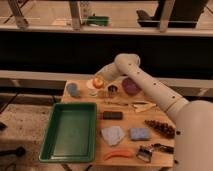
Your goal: Place apple in paper cup
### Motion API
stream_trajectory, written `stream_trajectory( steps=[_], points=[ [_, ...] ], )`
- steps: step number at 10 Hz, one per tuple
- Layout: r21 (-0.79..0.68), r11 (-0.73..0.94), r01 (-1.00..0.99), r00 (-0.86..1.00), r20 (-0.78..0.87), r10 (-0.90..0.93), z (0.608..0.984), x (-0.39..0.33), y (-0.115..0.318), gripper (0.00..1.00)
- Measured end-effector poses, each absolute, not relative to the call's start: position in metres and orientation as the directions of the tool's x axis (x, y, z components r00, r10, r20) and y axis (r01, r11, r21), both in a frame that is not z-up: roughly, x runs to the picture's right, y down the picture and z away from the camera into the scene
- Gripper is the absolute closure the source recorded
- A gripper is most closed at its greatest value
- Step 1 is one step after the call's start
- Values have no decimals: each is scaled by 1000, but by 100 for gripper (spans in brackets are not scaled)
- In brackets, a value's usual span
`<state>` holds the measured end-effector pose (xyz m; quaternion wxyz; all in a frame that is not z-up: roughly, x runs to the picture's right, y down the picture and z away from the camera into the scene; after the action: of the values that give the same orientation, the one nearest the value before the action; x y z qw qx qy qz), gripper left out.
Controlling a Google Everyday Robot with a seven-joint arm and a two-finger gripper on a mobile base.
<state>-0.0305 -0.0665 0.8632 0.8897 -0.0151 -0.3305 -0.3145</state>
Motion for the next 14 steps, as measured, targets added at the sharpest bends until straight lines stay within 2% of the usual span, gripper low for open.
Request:
stream_trajectory(
  steps=[14],
  points=[
    [316, 762, 565, 489, 616, -618, 875, -76, -87, 99]
  ],
)
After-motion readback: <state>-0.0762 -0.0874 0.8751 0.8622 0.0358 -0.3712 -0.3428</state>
